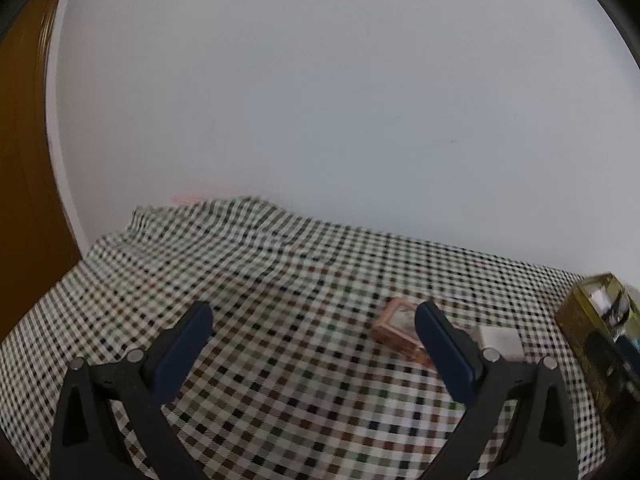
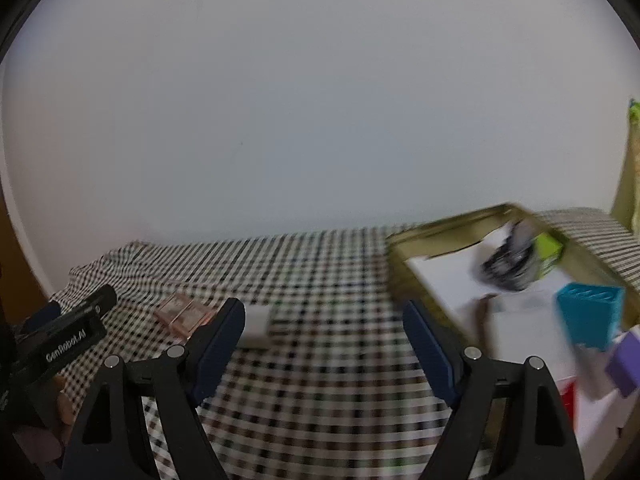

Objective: Organize rigid objects
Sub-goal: 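Move both open tools toward the pink picture box and white charger, then grasp the white charger with the right tool while the left tool grasps the pink picture box, then carry the pink picture box and white charger over the gold tin with both tools, then lower the picture box and charger into the tin and open both tools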

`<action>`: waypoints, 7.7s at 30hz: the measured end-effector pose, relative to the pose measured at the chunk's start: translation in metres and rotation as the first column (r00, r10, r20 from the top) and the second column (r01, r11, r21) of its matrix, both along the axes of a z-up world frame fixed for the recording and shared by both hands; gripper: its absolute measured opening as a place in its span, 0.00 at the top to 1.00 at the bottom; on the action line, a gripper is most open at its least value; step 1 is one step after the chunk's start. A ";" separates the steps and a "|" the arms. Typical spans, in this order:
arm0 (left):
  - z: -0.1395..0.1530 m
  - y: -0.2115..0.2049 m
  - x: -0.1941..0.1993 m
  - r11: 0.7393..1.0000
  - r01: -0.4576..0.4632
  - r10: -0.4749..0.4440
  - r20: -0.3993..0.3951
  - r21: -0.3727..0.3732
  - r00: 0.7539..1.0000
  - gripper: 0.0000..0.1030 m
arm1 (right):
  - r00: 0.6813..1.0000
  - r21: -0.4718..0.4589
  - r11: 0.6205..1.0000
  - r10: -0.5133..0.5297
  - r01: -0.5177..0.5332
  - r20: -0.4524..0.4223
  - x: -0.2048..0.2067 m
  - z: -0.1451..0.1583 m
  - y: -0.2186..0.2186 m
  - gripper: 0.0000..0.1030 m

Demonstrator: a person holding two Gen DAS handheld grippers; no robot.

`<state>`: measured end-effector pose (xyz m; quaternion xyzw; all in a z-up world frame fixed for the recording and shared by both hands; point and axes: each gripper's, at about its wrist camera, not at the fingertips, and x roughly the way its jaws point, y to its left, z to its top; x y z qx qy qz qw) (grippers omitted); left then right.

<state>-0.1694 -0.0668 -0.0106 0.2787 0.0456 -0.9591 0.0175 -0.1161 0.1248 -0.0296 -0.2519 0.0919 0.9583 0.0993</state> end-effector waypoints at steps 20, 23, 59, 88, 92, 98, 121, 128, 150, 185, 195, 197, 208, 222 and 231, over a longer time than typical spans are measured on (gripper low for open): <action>-0.005 -0.012 -0.013 0.999 -0.030 0.029 0.057 0.017 0.998 0.01 | 0.943 -0.072 0.997 0.063 -0.041 0.328 -0.087 -0.041 -0.053 0.19; -0.006 -0.012 -0.015 1.000 -0.028 0.027 0.065 0.011 0.997 0.01 | 0.933 -0.016 0.999 0.048 -0.046 0.358 -0.090 -0.040 -0.066 0.19; -0.043 0.083 -0.084 0.918 0.389 -0.343 0.342 -0.077 0.875 0.21 | 0.973 -0.099 0.988 0.132 -0.114 0.190 -0.022 -0.022 0.003 0.37; -0.005 0.100 -0.005 0.974 0.210 -0.201 0.104 -0.087 0.974 0.23 | 0.997 -0.052 0.997 0.057 -0.054 0.061 0.007 -0.011 0.027 0.37; 0.000 0.103 0.000 0.976 0.200 -0.192 0.097 -0.085 0.977 0.23 | 0.998 -0.038 0.998 0.049 -0.048 0.032 0.013 -0.007 0.030 0.37; 0.002 0.108 0.004 0.974 0.200 -0.193 0.075 -0.109 0.978 0.23 | 0.999 -0.019 0.999 0.046 -0.046 0.008 0.013 -0.002 0.031 0.37; 0.018 0.145 0.033 0.979 0.188 -0.188 0.007 -0.076 0.982 0.23 | 0.994 -0.001 1.000 0.023 -0.023 -0.108 0.046 0.018 0.069 0.37; 0.027 0.163 0.044 0.978 0.196 -0.199 -0.037 -0.073 0.979 0.23 | 0.989 -0.014 1.000 0.014 -0.016 -0.147 0.059 0.029 0.090 0.37; 0.058 0.246 0.069 0.940 0.335 -0.341 -0.113 -0.071 0.933 0.23 | 0.976 -0.042 0.988 -0.153 0.148 -0.153 0.066 0.035 0.189 0.37; 0.015 0.328 0.082 0.858 0.498 -0.498 0.033 -0.130 0.867 0.23 | 0.983 -0.034 0.986 -0.162 0.165 0.092 0.047 0.021 0.202 0.37; 0.008 0.334 0.082 0.857 0.494 -0.489 0.066 -0.149 0.870 0.24 | 0.976 -0.039 0.988 -0.140 0.148 0.165 0.036 0.012 0.208 0.37; 0.007 0.337 0.081 0.858 0.491 -0.486 0.073 -0.150 0.871 0.24 | 0.976 -0.035 0.989 -0.138 0.146 0.170 0.035 0.011 0.207 0.37; 0.004 0.332 0.078 0.856 0.492 -0.484 0.092 -0.158 0.870 0.24 | 0.971 -0.019 0.989 -0.139 0.145 0.196 0.030 0.008 0.205 0.37; 0.005 0.338 0.081 0.823 0.529 -0.522 0.095 -0.204 0.848 0.24 | 0.968 -0.029 0.991 -0.118 0.127 0.220 0.027 0.006 0.207 0.36; 0.004 0.338 0.079 0.832 0.514 -0.501 0.112 -0.210 0.858 0.08 | 0.966 -0.038 0.991 -0.117 0.129 0.231 0.025 0.004 0.206 0.24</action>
